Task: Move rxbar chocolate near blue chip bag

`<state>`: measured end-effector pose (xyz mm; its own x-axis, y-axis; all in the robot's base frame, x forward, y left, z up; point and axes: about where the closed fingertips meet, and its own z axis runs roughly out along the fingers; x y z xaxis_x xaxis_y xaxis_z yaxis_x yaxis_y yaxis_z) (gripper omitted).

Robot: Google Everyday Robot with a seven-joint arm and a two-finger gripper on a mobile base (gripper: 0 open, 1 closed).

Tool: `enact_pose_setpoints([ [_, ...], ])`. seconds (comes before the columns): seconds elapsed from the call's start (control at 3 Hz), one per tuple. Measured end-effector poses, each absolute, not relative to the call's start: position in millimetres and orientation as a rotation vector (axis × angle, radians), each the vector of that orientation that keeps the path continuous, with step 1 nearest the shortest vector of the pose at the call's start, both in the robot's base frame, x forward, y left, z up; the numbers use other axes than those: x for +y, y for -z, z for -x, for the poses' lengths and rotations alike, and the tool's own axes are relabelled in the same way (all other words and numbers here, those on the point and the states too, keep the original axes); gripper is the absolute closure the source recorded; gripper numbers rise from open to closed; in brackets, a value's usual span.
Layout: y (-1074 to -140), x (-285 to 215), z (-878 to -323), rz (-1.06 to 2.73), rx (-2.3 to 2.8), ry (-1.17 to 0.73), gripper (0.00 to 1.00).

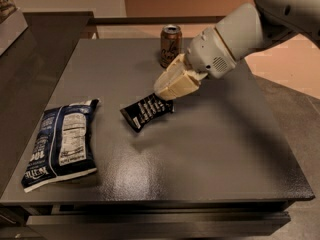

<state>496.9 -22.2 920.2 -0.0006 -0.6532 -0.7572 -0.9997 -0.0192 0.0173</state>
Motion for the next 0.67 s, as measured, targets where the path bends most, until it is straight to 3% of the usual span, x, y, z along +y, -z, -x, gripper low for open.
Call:
enact_pose_setpoints([
  [0.33,-909,8,-494,1.764,1.689,-0.861,1.0],
  [0.67,-893,25,-493,1.78,1.706,-0.883,0.83],
])
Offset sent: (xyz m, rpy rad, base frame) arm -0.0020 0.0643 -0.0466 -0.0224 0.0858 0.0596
